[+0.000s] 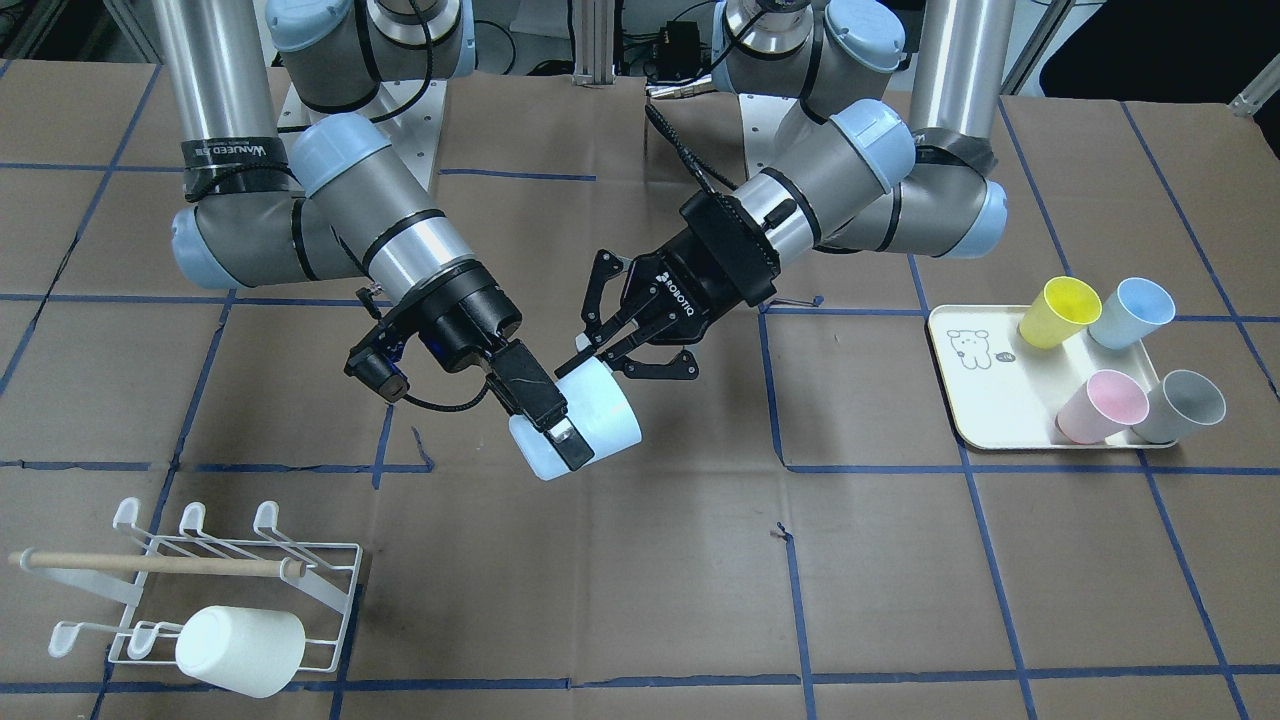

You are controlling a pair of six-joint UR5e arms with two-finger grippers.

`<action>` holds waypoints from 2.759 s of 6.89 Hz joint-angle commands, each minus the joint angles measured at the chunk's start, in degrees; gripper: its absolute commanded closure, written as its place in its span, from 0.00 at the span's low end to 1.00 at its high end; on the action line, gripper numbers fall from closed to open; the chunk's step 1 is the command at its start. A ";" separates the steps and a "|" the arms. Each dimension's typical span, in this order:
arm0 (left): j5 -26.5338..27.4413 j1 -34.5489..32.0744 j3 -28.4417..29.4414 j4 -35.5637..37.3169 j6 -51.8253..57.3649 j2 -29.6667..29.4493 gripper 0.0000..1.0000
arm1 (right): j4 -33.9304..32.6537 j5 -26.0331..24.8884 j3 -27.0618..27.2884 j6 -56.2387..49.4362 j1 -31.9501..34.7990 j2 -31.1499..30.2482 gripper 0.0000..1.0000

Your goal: Transfer IKEA cup to right arm and place on rack

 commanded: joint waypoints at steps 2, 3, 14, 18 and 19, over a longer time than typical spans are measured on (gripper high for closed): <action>0.06 0.09 0.37 0.09 -0.15 0.03 0.24 | 0.00 0.06 -0.03 -0.15 0.00 0.00 0.74; -0.03 0.09 0.37 0.09 -0.24 0.29 0.17 | 0.00 0.06 -0.03 -0.24 0.00 -0.09 0.74; 20.32 12.48 8.42 -36.11 -0.15 5.39 0.04 | -0.09 -0.64 -1.44 -51.71 -12.28 0.53 0.91; 44.41 4.51 22.48 -77.76 -0.15 5.91 0.02 | -0.44 -1.79 -4.50 -100.71 -24.14 2.88 0.95; 45.84 3.96 26.43 -90.14 -0.07 7.83 0.02 | -0.61 -1.17 -7.91 -102.87 -27.21 5.77 0.95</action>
